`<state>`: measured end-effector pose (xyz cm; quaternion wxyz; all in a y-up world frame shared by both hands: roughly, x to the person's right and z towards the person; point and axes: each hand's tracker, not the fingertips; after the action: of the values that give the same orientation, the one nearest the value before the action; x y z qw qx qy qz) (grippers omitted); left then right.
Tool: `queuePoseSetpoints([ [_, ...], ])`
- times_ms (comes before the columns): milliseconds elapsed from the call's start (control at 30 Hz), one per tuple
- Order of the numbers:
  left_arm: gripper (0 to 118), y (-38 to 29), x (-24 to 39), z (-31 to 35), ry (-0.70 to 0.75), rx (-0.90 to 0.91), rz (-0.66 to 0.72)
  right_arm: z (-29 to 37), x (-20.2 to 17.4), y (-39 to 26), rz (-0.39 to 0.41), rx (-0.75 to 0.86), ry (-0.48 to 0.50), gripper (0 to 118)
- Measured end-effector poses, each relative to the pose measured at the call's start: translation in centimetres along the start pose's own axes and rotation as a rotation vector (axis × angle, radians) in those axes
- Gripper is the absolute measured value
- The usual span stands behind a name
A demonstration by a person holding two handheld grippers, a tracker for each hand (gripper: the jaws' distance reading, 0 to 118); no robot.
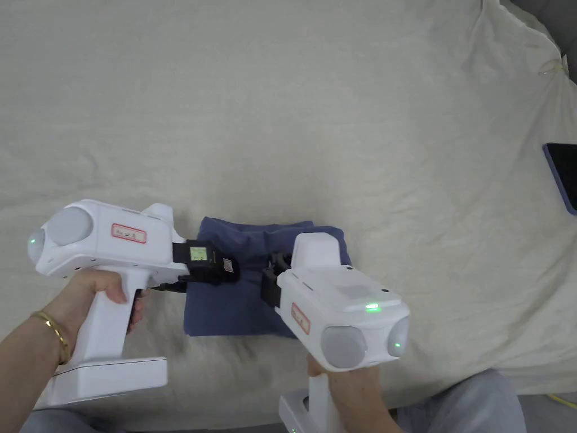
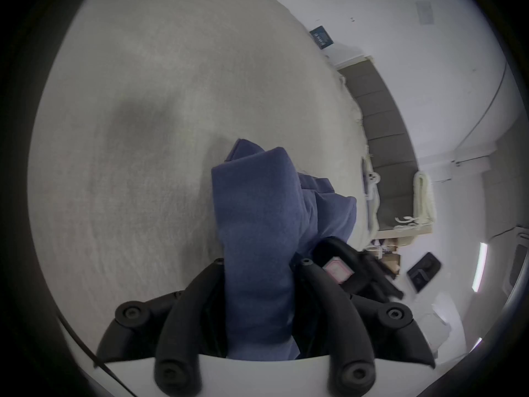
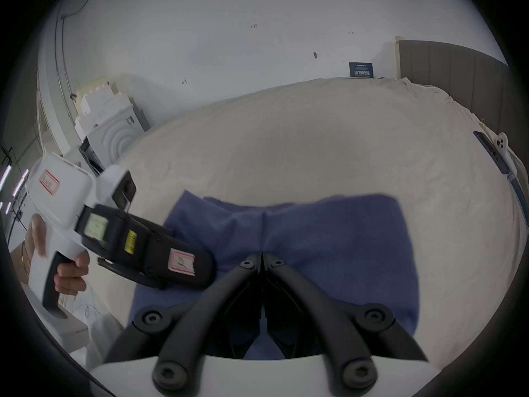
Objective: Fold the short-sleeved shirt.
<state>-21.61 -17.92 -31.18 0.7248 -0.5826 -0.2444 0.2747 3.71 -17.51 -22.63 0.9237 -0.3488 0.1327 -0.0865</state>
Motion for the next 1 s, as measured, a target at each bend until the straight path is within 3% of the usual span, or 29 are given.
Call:
queuePoseSetpoints([
  [200,23,0.0,4.2,3.1,0.097,0.008,-0.063,7.8,1.8,4.2,0.032,0.206,0.017,0],
  [267,23,0.1,4.5,5.1,0.133,0.023,-0.081,10.3,2.7,5.6,0.078,0.270,-0.006,0],
  [367,23,0.4,3.2,8.5,0.236,0.044,-0.096,13.2,4.1,7.3,0.134,0.347,-0.061,0],
  [533,23,1.6,-2.5,15.4,0.428,0.091,0.005,15.5,6.1,8.8,0.145,0.380,-0.130,0],
  [700,23,3.0,-8.4,22.2,0.670,0.167,0.076,15.9,7.6,8.6,-0.006,0.378,-0.161,0],
  [833,23,4.2,-13.0,26.8,0.888,0.204,0.091,15.4,7.2,8.5,0.031,0.351,-0.225,0],
  [1000,23,5.8,-19.0,29.8,1.240,0.189,0.079,14.5,6.6,8.3,0.000,0.322,-0.253,0],
])
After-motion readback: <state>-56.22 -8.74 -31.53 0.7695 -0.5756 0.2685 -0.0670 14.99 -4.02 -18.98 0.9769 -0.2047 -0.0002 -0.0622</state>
